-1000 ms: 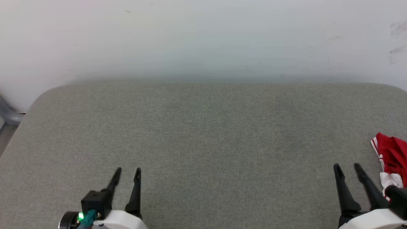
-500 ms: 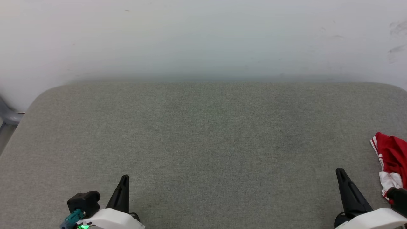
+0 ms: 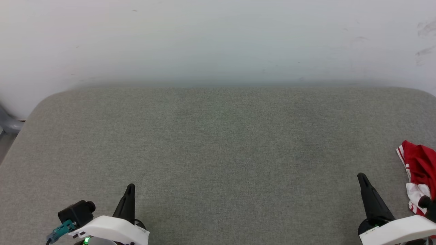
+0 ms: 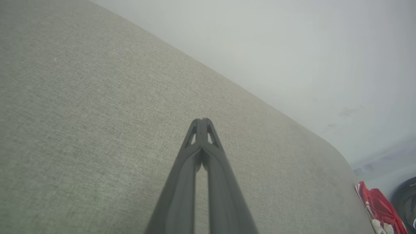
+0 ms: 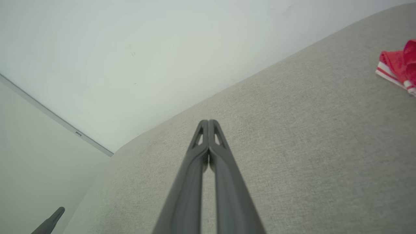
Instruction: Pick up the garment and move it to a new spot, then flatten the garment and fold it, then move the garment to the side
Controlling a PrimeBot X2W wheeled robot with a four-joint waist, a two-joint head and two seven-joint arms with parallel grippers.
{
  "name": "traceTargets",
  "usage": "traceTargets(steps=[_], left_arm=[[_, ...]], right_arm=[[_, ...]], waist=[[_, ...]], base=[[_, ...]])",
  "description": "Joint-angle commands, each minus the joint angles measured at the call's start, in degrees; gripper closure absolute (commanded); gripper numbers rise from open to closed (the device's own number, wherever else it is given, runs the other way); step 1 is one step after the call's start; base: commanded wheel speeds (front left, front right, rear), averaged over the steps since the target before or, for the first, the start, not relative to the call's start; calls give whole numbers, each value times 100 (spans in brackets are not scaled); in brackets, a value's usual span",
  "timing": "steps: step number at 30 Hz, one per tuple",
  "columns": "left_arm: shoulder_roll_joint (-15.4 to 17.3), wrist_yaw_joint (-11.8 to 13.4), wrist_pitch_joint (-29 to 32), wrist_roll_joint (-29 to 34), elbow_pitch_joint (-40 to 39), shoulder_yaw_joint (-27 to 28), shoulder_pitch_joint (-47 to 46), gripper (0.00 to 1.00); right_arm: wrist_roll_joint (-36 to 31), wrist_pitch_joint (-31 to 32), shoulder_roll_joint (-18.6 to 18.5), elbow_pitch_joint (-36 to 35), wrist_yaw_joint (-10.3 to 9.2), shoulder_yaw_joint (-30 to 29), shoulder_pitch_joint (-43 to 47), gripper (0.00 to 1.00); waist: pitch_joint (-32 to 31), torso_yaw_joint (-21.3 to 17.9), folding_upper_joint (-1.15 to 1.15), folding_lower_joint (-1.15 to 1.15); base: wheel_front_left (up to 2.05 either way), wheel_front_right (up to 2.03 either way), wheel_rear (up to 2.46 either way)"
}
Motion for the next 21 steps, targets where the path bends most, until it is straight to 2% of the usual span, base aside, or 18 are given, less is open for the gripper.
traceTargets(steps=[1,21], left_arm=[[-9,-41,44,-186,-58,91,-184,100],[-216,-276,443,-1535,-1,486,-309,100]], right_arm=[[224,-17,-57,-11,0,6,-166,100],[1749,5,-78,458,-1,19,-475,100]], waist=[[2,-1,0,0],[26,-23,0,-1]], base=[[0,0,0],[0,0,0]])
